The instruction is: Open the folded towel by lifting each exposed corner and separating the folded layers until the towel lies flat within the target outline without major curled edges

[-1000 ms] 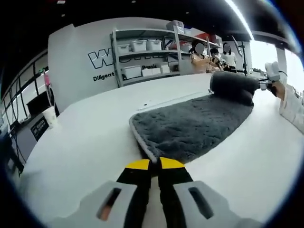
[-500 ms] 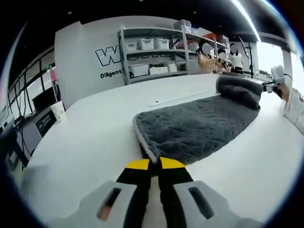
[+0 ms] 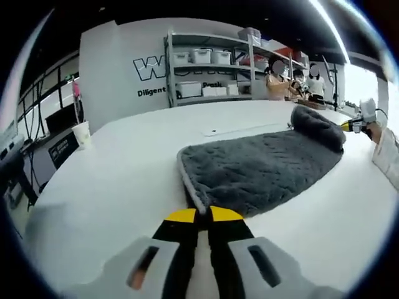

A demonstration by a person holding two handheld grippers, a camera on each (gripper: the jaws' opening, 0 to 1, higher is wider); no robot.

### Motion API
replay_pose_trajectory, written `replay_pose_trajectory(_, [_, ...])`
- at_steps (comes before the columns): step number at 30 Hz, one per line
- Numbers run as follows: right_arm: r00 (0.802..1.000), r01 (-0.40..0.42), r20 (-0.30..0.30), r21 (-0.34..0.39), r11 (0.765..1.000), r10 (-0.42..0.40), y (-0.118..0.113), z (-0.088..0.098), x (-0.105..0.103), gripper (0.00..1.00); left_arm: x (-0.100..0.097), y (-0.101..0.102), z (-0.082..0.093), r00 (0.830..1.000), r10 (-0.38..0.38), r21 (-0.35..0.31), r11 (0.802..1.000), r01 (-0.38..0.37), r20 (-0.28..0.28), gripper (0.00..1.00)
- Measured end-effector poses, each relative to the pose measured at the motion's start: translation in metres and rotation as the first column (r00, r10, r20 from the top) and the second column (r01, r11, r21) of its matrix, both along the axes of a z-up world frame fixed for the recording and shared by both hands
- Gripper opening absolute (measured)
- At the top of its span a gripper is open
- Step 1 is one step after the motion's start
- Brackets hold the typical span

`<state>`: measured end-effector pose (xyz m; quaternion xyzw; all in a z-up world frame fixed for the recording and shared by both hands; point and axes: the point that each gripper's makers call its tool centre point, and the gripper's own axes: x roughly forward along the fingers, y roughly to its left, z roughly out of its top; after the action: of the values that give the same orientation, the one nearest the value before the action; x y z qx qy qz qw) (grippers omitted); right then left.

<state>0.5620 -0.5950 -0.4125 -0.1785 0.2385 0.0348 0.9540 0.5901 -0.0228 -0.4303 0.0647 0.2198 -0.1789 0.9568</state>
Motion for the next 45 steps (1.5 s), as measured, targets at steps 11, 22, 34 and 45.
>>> replay_pose_trajectory(11, [0.998,-0.008,-0.055,-0.003,1.0,0.008,-0.003,-0.005,-0.008,0.0,-0.012,0.005,0.0,1.0,-0.005,0.049,0.999,0.006,-0.027,0.05])
replay_pose_trajectory(22, [0.996,0.013,-0.082,-0.047,0.999,-0.017,-0.013,-0.005,-0.013,0.0,-0.027,0.015,0.0,0.998,0.024,0.039,0.999,-0.022,-0.054,0.05])
replay_pose_trajectory(34, [0.995,0.048,-0.083,-0.033,0.998,-0.05,-0.026,-0.005,-0.016,0.0,-0.029,0.03,0.0,0.996,0.059,0.039,0.998,-0.057,-0.063,0.06])
replay_pose_trajectory(45, [0.989,0.092,-0.114,-0.028,0.995,-0.095,-0.034,-0.008,-0.024,0.0,-0.029,0.047,0.0,0.992,0.109,0.037,0.994,-0.107,-0.062,0.06])
